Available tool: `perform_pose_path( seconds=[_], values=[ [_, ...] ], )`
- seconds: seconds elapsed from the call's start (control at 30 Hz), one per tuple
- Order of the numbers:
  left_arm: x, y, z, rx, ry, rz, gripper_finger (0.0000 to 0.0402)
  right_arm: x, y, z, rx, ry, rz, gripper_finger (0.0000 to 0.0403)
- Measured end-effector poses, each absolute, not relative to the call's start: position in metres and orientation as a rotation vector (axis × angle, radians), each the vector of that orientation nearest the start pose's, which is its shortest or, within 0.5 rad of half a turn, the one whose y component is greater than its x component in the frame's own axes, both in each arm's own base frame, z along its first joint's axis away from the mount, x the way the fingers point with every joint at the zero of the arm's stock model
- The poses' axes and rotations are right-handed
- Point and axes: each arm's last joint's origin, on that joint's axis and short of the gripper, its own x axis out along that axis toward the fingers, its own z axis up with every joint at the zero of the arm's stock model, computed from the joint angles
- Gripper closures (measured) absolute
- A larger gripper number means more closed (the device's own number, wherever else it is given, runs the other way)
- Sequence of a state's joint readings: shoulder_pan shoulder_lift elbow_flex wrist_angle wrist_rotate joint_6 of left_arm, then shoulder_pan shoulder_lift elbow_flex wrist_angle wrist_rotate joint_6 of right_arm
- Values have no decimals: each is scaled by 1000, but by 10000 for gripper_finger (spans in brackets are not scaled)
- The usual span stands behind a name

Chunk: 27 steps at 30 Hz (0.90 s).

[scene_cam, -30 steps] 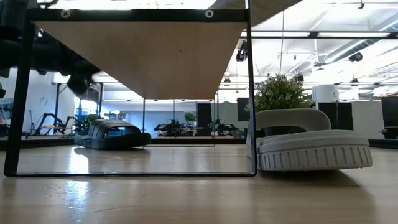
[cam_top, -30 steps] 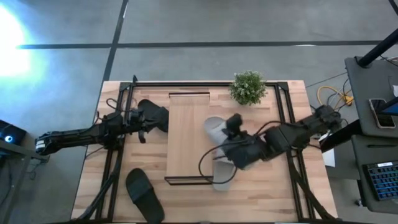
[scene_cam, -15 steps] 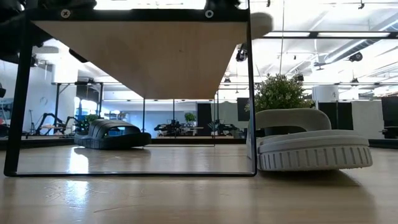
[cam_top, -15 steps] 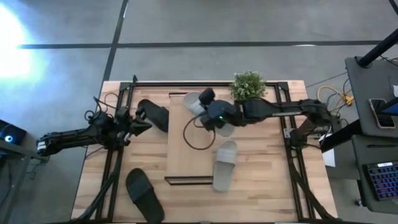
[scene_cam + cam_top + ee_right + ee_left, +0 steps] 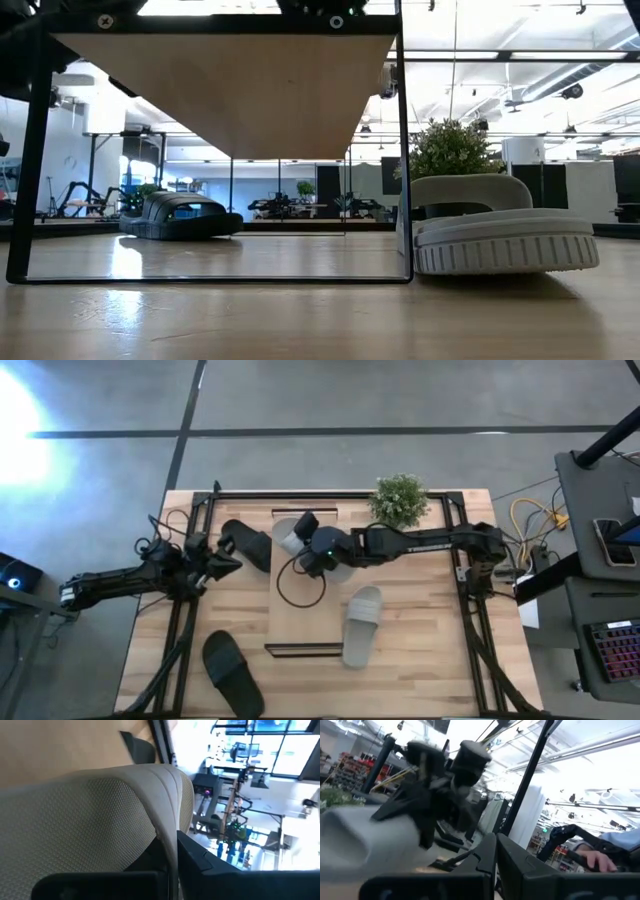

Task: Pick and place slides into the shelf
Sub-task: Put the right gray slide on the shelf

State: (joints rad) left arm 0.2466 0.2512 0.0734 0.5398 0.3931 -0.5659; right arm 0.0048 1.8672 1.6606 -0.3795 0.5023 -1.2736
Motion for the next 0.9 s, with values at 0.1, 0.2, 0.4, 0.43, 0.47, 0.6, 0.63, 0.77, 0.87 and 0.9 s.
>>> perform_pose_path(
  seconds=[0.1,0.2,0.4,0.43,0.47,0.6,0.63,0.77,0.87,0.9],
  values=[
    [103,15,221,-431,-320,-243,402,427,-17,311,-1334,792,-4,370],
    [102,14,223,-424,-342,-243,402,427,-25,310,-1293,790,-5,348],
    [102,15,223,-428,-349,-225,402,426,-32,307,-1250,779,13,299],
    [102,15,223,-430,-351,-219,402,426,-32,307,-1249,779,18,291],
    [102,15,222,-430,-351,-217,402,426,-32,306,-1249,780,22,284],
    [103,15,221,-431,-348,-216,402,425,-32,306,-1238,787,25,260],
    [103,15,220,-432,-346,-214,402,424,-32,305,-1222,799,28,255],
    [103,16,216,-438,-337,-203,402,419,-32,300,-1142,858,37,243],
    [104,16,213,-446,-330,-184,402,416,-31,297,-1119,896,52,239],
    [104,17,211,-447,-326,-182,402,415,-31,297,-1114,901,53,239]
  ],
)
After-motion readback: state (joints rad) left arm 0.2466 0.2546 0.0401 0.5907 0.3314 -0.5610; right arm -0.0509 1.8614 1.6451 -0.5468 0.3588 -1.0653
